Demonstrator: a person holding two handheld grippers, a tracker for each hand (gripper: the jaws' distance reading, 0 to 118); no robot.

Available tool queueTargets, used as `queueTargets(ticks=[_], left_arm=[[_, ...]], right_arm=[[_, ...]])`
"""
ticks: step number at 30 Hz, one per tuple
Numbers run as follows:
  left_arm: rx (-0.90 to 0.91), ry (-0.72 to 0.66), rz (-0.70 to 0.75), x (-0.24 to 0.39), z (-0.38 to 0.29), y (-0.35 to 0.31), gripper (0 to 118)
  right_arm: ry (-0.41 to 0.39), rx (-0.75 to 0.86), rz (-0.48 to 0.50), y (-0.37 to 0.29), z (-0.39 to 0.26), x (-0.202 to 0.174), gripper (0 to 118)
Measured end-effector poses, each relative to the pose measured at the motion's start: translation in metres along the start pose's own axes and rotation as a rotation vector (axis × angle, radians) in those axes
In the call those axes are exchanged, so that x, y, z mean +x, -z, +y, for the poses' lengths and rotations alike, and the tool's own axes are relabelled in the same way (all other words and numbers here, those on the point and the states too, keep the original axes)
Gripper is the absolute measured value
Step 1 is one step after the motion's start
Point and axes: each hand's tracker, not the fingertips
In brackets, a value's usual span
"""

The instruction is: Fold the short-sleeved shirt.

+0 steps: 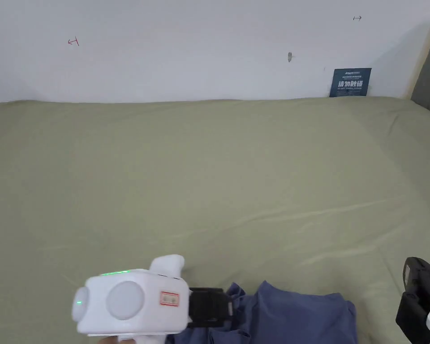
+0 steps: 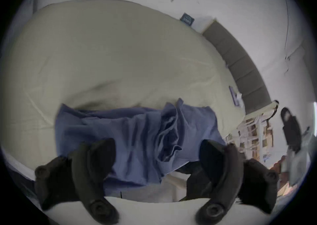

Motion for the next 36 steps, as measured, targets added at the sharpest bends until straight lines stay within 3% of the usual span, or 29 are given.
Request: queueTargets(ticks=[1,2,3,4,9,15,17,21,24,27,32,34,35,36], left_arm=[[0.032,-0.03,0.0,-0.009,0.0,-0.013,80],[0.066,-0.064,0.01,-0.019,0.0,-0.026,49],[0.074,-0.095,0.017,-0.033,0.001,-0.032,9],[0.073,-0.114,0.033,-0.046,0.002,-0.034,0],[-0.013,-0.194,-0.004,-0.061,0.001,-0.001,0],[-0.16,-0.153,-0.147,-0.011,-0.028,0.095,0],[-0.154,-0.071,-0.084,0.0,-0.036,0.109,0],[-0.145,-0.089,-0.111,-0.01,-0.022,0.07,0],[-0.034,-0.025,-0.11,-0.029,-0.01,0.004,0],[0.048,-0.082,-0.086,-0.067,-0.008,-0.053,0],[0.042,-0.145,-0.013,-0.136,-0.01,-0.072,0],[0.04,-0.201,-0.08,-0.156,-0.013,-0.065,0],[0.02,-0.239,-0.15,-0.164,-0.014,-0.06,8],[0.002,-0.255,-0.202,-0.169,-0.014,-0.05,36]], right_arm=[[0.004,-0.001,0.0,0.001,-0.001,0.0,6],[0.009,-0.004,0.004,0.003,-0.001,-0.001,6],[0.015,-0.008,0.014,0.004,-0.001,-0.002,6],[0.016,-0.009,0.018,0.005,-0.002,-0.003,6],[0.013,-0.017,0.046,0.006,-0.004,-0.013,6],[-0.005,-0.034,0.044,0.004,-0.005,-0.013,6],[-0.008,-0.038,0.039,0.004,-0.004,-0.012,6],[-0.004,-0.038,0.038,0.004,-0.003,-0.014,6],[-0.014,-0.036,0.052,0.007,-0.002,-0.021,6],[-0.011,-0.042,0.075,0.011,-0.002,-0.03,6],[-0.038,-0.048,0.114,0.015,-0.002,-0.048,6],[-0.041,-0.052,0.125,0.016,-0.001,-0.054,6],[-0.045,-0.053,0.128,0.016,0.0,-0.056,6],[-0.052,-0.054,0.132,0.017,0.001,-0.058,6]])
